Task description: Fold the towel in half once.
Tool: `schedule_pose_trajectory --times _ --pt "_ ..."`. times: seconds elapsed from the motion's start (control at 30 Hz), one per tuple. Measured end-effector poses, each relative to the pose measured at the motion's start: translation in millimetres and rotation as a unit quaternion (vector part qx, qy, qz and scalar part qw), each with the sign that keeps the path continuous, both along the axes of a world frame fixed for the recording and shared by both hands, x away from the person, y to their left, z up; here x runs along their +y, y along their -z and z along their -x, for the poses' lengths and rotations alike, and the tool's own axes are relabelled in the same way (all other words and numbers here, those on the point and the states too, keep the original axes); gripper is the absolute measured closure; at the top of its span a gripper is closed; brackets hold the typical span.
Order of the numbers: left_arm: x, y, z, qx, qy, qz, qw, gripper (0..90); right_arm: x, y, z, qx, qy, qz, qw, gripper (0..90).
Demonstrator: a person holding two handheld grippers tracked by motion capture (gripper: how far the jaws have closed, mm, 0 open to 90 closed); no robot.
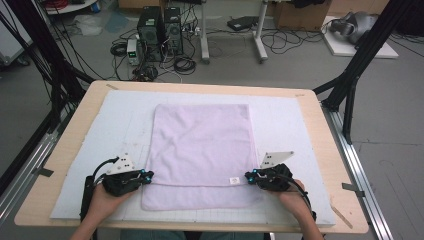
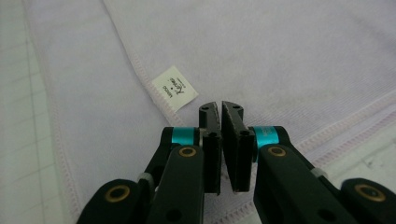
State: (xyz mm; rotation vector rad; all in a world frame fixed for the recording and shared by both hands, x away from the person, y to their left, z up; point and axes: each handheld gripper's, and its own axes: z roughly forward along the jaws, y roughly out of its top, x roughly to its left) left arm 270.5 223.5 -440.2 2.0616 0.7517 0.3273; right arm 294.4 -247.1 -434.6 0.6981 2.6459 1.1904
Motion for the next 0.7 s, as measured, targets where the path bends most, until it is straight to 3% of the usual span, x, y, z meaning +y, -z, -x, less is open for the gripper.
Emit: schedule_pose_trajectory --times 0.23,0.3,0.37,0.43,0.57,0.63,0.7 --pt "0.9 -21.2 14.7 -0.028 0.003 0.015 0.9995 87.4 -9.8 -21.9 6.1 -0.026 0.005 -0.014 0.9995 89.3" --pt "-0.3 -19.8 16.5 -0.029 0.011 0.002 0.9995 85.6 -9.2 -23.7 7.3 -0.032 0.006 -0.013 0.9994 80.0" --pt "-1.2 -15.8 16.2 -0.020 0.009 -0.006 0.9997 67.1 -6.0 -18.0 5.4 -0.017 -0.001 -0.011 0.9998 73.1" --pt "-1.2 -10.5 17.2 -0.016 0.016 -0.010 0.9997 63.0 -0.5 -8.6 3.8 -0.004 -0.002 -0.006 1.0000 67.7" --pt "-1.6 -1.9 13.8 -0.009 0.019 -0.023 0.9995 66.7 6.9 6.7 -1.7 0.010 0.000 0.014 0.9999 64.2" --pt "-2.6 3.4 10.7 -0.004 0.022 -0.036 0.9991 71.6 6.1 8.3 -3.6 0.009 0.003 0.007 0.9999 68.5" --pt "-4.3 7.7 10.6 -0.008 0.024 -0.036 0.9990 75.7 6.2 8.2 -2.7 0.011 0.004 0.008 0.9999 75.2"
